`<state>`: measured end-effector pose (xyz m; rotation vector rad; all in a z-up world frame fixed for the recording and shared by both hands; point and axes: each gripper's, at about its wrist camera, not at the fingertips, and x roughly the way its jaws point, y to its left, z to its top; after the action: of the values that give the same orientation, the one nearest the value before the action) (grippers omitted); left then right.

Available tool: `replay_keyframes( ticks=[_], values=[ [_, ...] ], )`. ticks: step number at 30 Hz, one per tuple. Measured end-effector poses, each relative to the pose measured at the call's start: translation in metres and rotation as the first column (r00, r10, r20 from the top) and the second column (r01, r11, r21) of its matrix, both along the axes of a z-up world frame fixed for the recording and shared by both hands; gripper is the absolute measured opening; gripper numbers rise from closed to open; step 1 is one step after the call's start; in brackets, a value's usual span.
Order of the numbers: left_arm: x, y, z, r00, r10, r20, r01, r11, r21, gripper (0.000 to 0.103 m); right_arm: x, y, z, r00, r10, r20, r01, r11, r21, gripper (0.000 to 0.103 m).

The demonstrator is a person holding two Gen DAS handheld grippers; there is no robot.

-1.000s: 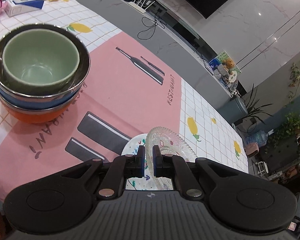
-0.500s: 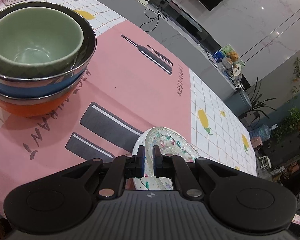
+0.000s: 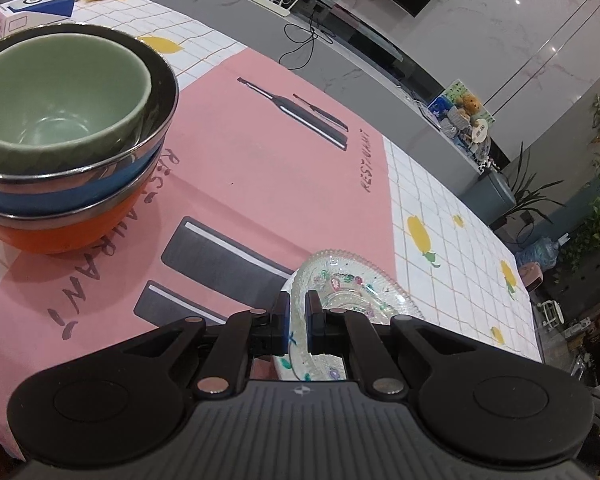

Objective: Organize plates and bowls
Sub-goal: 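Lower the glass dish onto the white plate and open both grippers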

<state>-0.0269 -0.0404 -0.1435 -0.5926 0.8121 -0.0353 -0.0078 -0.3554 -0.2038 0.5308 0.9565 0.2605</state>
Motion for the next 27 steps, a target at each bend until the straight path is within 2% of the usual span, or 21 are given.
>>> replay_keyframes(
  ticks=[18,20,21,27],
  values=[
    [-0.0001,0.0029,-0.0016,0.999,-0.010,-0.037,0.010,1.000,0.014,0.007,-0.0002,0.0040,0.0006,1.000,0.009,0.009,-0.009,1.000,-0.018,0.013],
    [0.0006,0.0022,-0.0007,1.000,-0.010,-0.029,0.010,1.000,0.014,0.007,-0.0005,0.0033,0.0010,1.000,0.005,0.013,-0.005,1.000,-0.015,0.016],
    [0.0007,0.0020,0.0005,1.000,-0.012,-0.020,0.012,1.000,0.015,0.008,-0.0015,0.0027,0.0014,1.000,0.000,0.016,0.001,1.000,-0.016,0.024],
    [-0.0020,0.0031,0.0046,1.000,0.002,0.006,-0.002,0.999,0.042,0.008,-0.0035,-0.0020,0.0041,0.999,-0.019,0.031,0.019,1.000,-0.005,0.029]
  ],
)
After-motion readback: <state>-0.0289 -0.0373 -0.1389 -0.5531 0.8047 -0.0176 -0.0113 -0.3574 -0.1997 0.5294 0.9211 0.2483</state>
